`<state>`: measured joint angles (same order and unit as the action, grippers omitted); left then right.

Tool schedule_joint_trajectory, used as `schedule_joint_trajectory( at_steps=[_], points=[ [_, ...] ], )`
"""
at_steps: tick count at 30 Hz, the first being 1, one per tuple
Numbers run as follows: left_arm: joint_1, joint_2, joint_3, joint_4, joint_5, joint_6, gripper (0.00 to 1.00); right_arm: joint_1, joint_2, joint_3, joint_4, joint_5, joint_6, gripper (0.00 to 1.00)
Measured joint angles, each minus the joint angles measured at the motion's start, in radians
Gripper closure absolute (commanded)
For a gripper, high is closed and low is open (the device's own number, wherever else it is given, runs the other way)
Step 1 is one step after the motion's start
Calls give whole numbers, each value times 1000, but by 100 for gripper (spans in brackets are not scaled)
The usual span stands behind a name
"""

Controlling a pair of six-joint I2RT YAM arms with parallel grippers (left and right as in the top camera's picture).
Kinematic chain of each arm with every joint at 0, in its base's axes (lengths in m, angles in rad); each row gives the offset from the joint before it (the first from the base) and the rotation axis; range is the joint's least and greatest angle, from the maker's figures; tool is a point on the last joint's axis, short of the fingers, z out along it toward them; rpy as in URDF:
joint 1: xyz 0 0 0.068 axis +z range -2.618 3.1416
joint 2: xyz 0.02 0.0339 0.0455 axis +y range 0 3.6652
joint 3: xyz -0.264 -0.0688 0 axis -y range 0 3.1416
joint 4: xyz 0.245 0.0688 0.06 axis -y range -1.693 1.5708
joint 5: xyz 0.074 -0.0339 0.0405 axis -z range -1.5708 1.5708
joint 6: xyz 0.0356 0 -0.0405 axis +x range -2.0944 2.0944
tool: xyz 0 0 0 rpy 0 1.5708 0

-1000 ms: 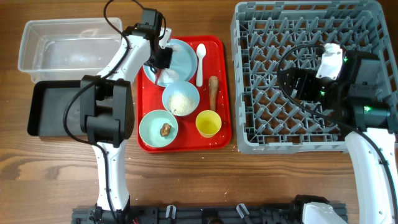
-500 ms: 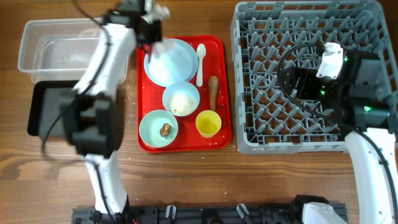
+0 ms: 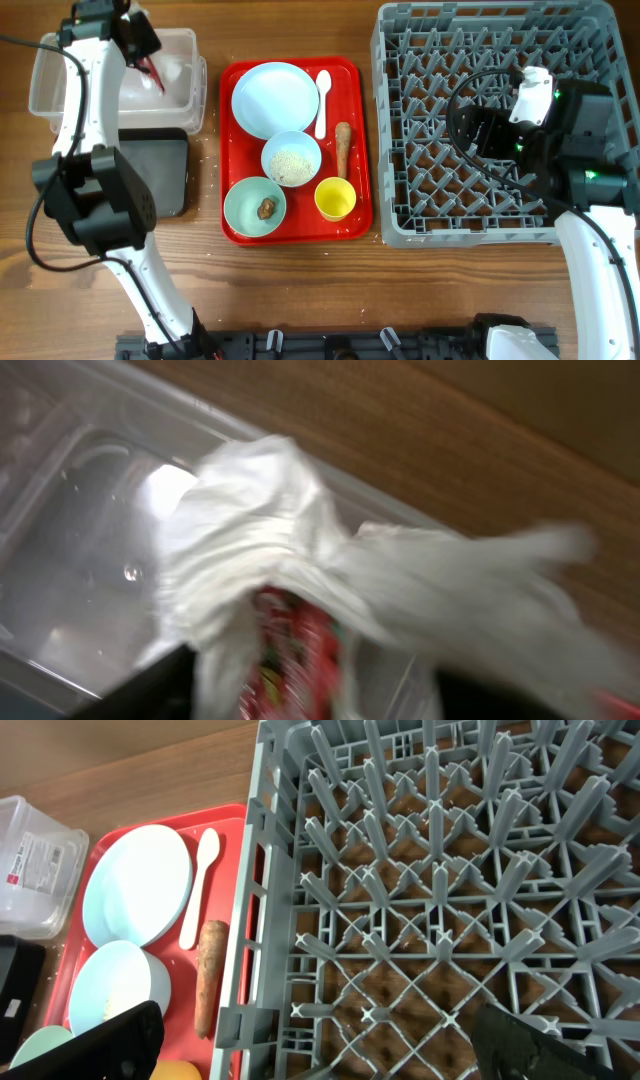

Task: Sort waste into correct bins and load items into the dishwasher rack
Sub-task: 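Grasp the wrapper and drop it into the clear plastic bin, then grasp the mint bowl with the left gripper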

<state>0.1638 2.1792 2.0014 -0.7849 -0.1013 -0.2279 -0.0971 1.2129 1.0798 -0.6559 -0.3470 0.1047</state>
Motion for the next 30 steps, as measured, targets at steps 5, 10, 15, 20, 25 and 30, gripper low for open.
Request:
schedule_joint_trajectory(
  at_steps=[5,10,15,20,25,30],
  points=[
    [-3,13,-4,6,1,-7,0,0,0,0,15,0,0,0],
    [-6,-45,-4,-87,56,-7,0,0,0,0,18,0,0,0],
    [-23,-220,-2,-394,186,-8,0,0,0,0,20,0,0,0],
    [-134,-258,1,-652,210,-11,0,0,0,0,21,0,0,0],
    [-277,-257,0,-874,106,-77,0,0,0,0,21,0,0,1],
    [-425,-265,-97,-850,57,-160,0,0,1,0,20,0,0,0]
  ],
)
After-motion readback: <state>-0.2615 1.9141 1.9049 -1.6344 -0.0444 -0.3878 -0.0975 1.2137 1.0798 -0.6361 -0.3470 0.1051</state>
